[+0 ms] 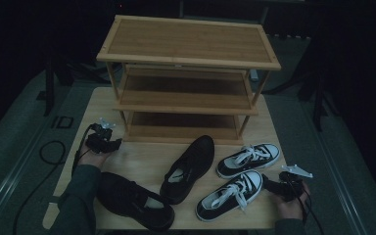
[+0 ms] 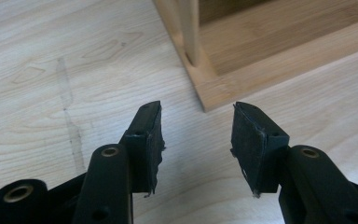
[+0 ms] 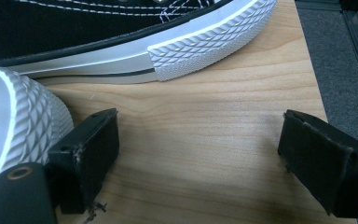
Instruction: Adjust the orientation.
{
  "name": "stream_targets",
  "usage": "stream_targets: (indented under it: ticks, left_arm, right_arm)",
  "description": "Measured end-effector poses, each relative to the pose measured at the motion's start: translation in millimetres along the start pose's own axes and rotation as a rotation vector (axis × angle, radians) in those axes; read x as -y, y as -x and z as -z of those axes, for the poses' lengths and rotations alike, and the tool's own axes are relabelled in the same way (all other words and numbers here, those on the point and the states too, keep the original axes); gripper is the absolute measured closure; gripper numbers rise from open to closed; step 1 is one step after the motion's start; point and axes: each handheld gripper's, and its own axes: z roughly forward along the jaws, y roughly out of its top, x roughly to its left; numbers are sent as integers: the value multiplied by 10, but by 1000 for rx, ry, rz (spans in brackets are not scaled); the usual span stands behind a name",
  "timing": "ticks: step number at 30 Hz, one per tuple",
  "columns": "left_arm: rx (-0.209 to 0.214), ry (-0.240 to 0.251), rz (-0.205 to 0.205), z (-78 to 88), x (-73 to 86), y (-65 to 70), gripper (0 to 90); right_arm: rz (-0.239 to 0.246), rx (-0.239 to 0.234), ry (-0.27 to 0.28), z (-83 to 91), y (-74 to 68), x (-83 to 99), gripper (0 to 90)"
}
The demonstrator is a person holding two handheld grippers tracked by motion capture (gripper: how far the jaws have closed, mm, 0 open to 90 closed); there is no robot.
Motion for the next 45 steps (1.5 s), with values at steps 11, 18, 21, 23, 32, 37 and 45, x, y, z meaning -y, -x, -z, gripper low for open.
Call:
stream_targets:
  ticks: [11, 18, 21, 23, 32, 37, 45]
  left_arm:
    - [112, -27, 58, 102, -10, -90, 580]
    - [113, -7, 80, 211, 5, -99, 571]
    - [137, 7, 92, 261, 25, -101, 595]
    - [140, 6, 82, 284, 34, -87, 596]
    - [160, 10, 58, 341, 46, -20, 597]
    - [171, 16, 49, 391, 48, 13, 598]
    - [189, 22, 36, 470, 70, 40, 604]
  right_arm:
    - [1, -1, 0, 0, 0, 0, 123]
    - [2, -2, 0, 0, -1, 0, 123]
    - [2, -2, 0, 0, 0, 0, 123]
    - [2, -2, 0, 0, 0, 0, 123]
    - [2, -2, 0, 0, 0, 0, 123]
    - [2, -2, 0, 0, 0, 0, 123]
    - [1, -2, 0, 0, 0, 0, 123]
